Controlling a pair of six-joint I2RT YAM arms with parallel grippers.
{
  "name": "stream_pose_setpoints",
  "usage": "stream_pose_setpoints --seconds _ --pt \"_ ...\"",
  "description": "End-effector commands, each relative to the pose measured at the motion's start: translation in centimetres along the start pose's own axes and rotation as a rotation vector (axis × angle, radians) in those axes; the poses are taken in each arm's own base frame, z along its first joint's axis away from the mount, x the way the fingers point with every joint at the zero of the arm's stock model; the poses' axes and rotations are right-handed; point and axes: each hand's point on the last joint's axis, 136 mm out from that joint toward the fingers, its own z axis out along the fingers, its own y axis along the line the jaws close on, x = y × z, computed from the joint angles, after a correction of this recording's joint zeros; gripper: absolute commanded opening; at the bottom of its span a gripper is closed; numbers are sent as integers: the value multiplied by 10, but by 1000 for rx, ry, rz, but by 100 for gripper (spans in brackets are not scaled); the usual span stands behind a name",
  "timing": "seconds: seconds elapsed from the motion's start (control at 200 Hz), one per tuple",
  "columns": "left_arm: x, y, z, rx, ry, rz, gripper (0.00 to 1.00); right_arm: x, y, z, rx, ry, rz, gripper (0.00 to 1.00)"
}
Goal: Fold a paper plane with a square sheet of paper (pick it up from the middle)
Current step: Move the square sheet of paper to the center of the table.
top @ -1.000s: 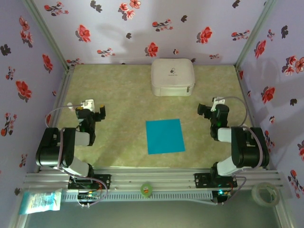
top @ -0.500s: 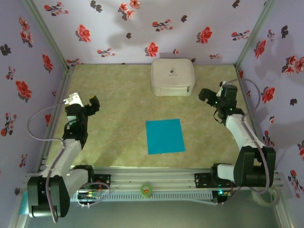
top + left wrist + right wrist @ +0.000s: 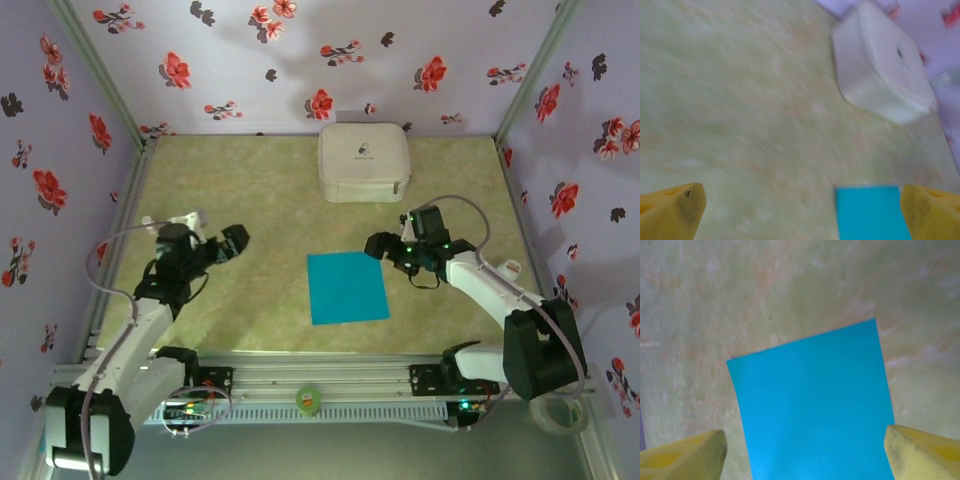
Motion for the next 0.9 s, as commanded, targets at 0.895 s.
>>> stream_pose_setpoints --seconds 0.895 --pt "15 -53 10 -39 97 202 100 75 -2 122 184 113 307 62"
